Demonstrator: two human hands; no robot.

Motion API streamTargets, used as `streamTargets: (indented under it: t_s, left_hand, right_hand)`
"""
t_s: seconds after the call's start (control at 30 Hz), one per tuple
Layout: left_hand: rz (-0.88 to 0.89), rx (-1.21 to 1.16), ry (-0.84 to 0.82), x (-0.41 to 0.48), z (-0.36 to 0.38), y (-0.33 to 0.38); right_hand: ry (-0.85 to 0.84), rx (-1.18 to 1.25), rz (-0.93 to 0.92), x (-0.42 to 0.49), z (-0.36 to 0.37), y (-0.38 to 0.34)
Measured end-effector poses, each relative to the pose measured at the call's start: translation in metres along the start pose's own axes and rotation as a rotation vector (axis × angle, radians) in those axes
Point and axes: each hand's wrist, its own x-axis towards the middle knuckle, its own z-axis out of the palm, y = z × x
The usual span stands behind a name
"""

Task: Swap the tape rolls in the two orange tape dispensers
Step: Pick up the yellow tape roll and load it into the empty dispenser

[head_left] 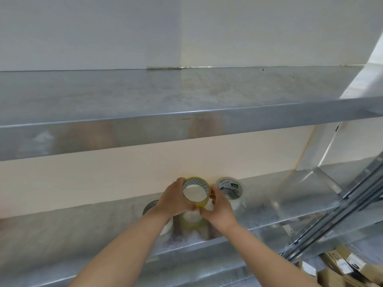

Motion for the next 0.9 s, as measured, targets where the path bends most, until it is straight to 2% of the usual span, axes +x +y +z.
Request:
streamTargets:
  t_s: [0.27,0.57,0.9]
  left_hand:
    - [-0.076,-0.064,0.202,-0.056,-0.068,-0.004]
    - [-0.272,-0.121,0.517,-0.178,-0.146,-0.062]
    - [-0.426,-0.084,0.710,-0.317,-0.214,-0.146]
  right_hand:
    - [-0.156,-0.020,-0.245,-0.002,0.021,-0.069]
    - [-0.455,0.024,-0.462,-0.043,0.123,-0.146]
    - [-0.685,0.059,-0.658,-0.134,0.248,-0.226]
